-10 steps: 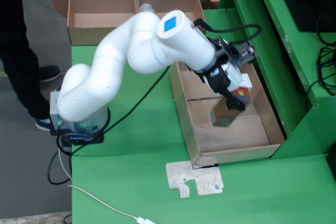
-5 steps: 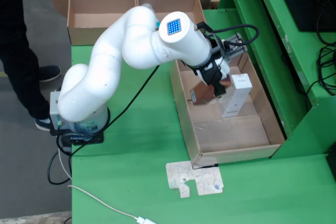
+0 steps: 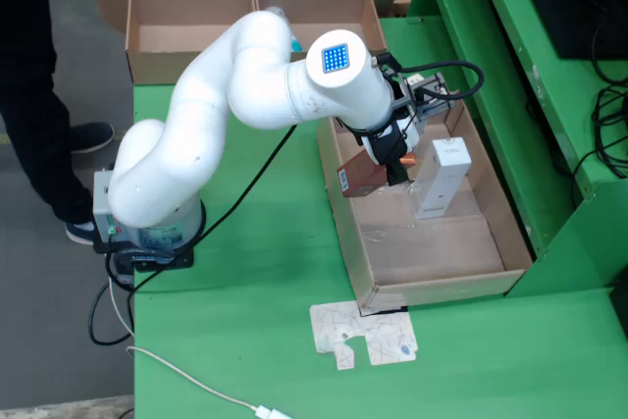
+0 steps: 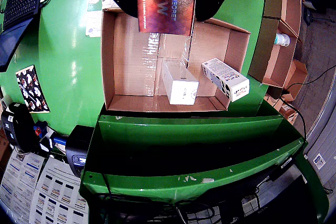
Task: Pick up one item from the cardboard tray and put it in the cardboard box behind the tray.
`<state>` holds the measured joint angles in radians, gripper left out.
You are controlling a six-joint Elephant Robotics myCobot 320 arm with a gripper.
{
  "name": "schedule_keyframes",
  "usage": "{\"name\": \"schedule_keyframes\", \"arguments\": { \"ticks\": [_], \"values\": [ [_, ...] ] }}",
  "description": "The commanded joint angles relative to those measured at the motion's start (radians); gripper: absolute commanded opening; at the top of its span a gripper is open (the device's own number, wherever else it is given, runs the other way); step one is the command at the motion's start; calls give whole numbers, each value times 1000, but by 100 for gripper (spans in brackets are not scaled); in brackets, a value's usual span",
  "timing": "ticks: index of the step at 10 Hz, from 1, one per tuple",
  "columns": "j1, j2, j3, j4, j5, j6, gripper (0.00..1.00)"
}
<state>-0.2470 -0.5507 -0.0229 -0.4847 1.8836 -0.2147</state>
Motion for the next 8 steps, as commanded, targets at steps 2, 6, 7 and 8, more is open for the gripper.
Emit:
{"name": "schedule_keyframes", "arguments": {
  "ticks": [2,6,7,8],
  "values": [
    [4,34,23,10,9,-6,0],
    [21,69,23,-70,10,-14,0],
    [46,83,23,-109,9,-6,0],
    [78,102,23,-160,12,-4,0]
  ]
}}
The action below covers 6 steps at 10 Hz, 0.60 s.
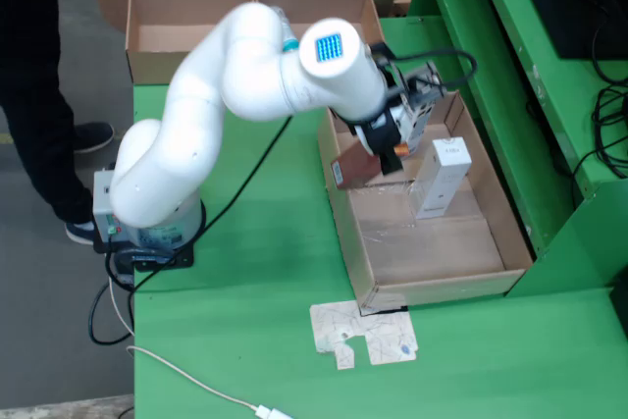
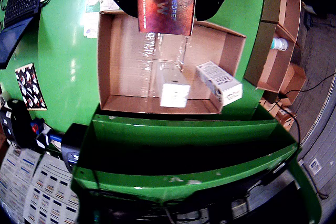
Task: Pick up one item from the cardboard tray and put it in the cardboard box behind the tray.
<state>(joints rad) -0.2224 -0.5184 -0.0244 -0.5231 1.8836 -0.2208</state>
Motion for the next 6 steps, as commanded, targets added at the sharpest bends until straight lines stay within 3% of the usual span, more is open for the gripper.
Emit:
{"name": "schedule_keyframes", "arguments": {
  "ticks": [1,2,3,4,5,6],
  "values": [
    [84,88,24,-155,6,15,0],
    [117,106,24,-188,-3,29,0],
    [163,-16,314,-359,-19,58,0],
    [163,-16,314,-359,-19,58,0],
    [209,-89,498,-451,-39,90,0],
    [244,-112,555,-474,-55,119,0]
  ]
}}
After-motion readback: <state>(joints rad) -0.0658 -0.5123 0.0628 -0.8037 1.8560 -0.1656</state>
